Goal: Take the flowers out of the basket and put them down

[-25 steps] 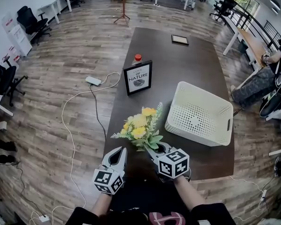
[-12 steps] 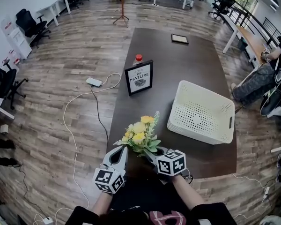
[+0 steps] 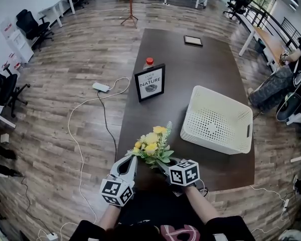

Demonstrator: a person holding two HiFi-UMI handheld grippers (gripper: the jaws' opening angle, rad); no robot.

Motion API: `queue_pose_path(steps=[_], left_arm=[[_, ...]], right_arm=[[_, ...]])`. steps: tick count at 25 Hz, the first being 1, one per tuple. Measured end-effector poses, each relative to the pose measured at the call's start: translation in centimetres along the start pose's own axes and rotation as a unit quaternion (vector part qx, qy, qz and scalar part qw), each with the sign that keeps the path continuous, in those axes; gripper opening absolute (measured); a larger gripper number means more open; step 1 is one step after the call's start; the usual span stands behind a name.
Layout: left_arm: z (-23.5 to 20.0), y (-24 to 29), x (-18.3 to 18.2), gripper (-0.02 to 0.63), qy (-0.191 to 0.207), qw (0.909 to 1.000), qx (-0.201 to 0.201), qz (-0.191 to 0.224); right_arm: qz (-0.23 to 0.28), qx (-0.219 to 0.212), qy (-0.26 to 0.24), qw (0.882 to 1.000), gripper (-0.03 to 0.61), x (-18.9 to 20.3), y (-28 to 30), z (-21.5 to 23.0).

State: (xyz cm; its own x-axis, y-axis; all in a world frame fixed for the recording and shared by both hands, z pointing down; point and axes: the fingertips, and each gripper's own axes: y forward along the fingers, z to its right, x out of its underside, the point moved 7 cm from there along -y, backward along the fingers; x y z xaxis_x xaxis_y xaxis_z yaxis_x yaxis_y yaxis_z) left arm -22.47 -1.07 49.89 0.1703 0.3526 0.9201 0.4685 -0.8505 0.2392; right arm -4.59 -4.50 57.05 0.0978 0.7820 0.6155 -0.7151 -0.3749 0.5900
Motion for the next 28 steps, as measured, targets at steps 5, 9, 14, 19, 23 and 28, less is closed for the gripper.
queue_pose_path(steps=[5, 9, 14, 19, 23, 28], left_arm=[[-0.5, 0.2, -0.1, 0.009, 0.000, 1.0000, -0.002, -0.001], [-0.9, 0.5, -0.1, 0.009, -0.002, 1.0000, -0.005, -0.002], [-0.8, 1.1, 0.0, 0.009, 0.001, 1.0000, -0.001, -0.009], [-0.9, 1.4, 0.1, 0.009, 0.003, 0.9999, 0.002, -0.015], [-0.9, 1.6, 0.1, 0.009, 0.004, 0.9998, 0.005, -0.017], [-0.8, 1.6, 0.2, 0.009, 0.003, 0.9999, 0.004, -0.015]], right_arm=[[-0.014, 0.007, 0.008, 1.000, 0.058, 0.2, 0.4, 0.6], [-0.018, 0.007, 0.013, 1.000, 0.061, 0.2, 0.7, 0.9], [-0.027, 0.023, 0.020, 0.999, 0.082, 0.4, 0.8, 1.8], [-0.035, 0.033, 0.008, 0.999, 0.105, 0.7, 0.7, 2.0], [-0.037, 0.037, 0.004, 0.999, 0.119, 0.8, 0.7, 1.9], [-0.037, 0.035, 0.013, 0.999, 0.148, 0.7, 0.5, 2.1]])
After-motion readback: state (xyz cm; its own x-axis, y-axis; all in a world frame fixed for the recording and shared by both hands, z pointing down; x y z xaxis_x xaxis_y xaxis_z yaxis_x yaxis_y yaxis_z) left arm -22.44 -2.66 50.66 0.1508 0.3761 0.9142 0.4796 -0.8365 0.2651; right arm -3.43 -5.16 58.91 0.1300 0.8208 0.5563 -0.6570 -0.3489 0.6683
